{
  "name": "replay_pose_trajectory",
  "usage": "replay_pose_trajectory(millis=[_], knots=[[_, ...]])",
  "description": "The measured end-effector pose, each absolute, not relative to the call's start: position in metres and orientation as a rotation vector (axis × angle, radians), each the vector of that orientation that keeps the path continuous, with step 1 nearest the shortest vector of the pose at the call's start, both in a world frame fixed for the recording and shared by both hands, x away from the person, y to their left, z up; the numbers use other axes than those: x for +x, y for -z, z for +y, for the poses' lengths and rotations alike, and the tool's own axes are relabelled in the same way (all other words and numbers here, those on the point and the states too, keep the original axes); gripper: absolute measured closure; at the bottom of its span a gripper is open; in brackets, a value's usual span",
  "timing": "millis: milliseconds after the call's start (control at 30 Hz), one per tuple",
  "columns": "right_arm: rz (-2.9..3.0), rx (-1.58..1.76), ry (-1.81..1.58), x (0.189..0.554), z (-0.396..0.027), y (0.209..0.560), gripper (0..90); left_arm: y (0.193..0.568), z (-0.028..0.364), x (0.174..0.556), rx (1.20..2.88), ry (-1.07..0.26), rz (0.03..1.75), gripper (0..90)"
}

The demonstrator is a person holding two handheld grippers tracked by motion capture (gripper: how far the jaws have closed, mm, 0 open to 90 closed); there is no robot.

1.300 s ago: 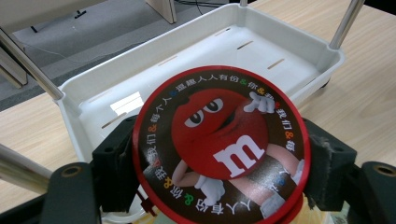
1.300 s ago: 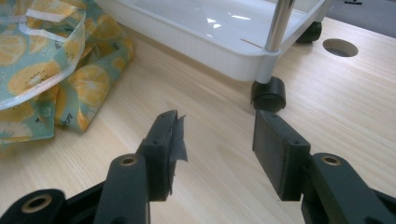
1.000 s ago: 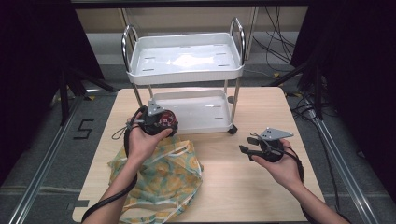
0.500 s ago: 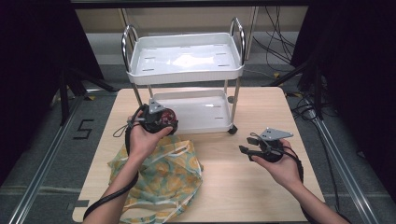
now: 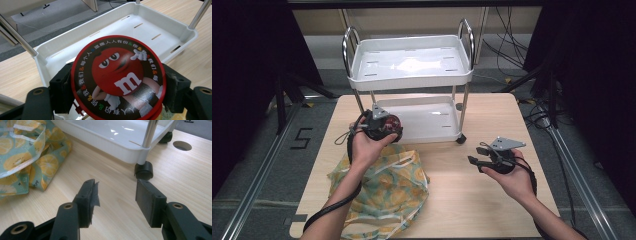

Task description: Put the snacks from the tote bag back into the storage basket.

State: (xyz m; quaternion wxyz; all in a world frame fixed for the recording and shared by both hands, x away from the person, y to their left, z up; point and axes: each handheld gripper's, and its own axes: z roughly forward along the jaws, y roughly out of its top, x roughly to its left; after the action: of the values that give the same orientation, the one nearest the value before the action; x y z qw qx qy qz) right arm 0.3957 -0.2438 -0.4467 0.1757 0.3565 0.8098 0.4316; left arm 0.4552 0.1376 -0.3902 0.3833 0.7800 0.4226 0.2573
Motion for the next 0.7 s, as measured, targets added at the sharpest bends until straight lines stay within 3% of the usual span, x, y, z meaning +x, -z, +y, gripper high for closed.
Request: replay_pose_trajectory(millis=[700], knots=[[2.29, 1.007, -1.224, 0.3959, -0.2421, 0.4481, 51.2, 0.3902, 0.1384, 0.4627, 2.029, -0.689, 1.064, 25.6]])
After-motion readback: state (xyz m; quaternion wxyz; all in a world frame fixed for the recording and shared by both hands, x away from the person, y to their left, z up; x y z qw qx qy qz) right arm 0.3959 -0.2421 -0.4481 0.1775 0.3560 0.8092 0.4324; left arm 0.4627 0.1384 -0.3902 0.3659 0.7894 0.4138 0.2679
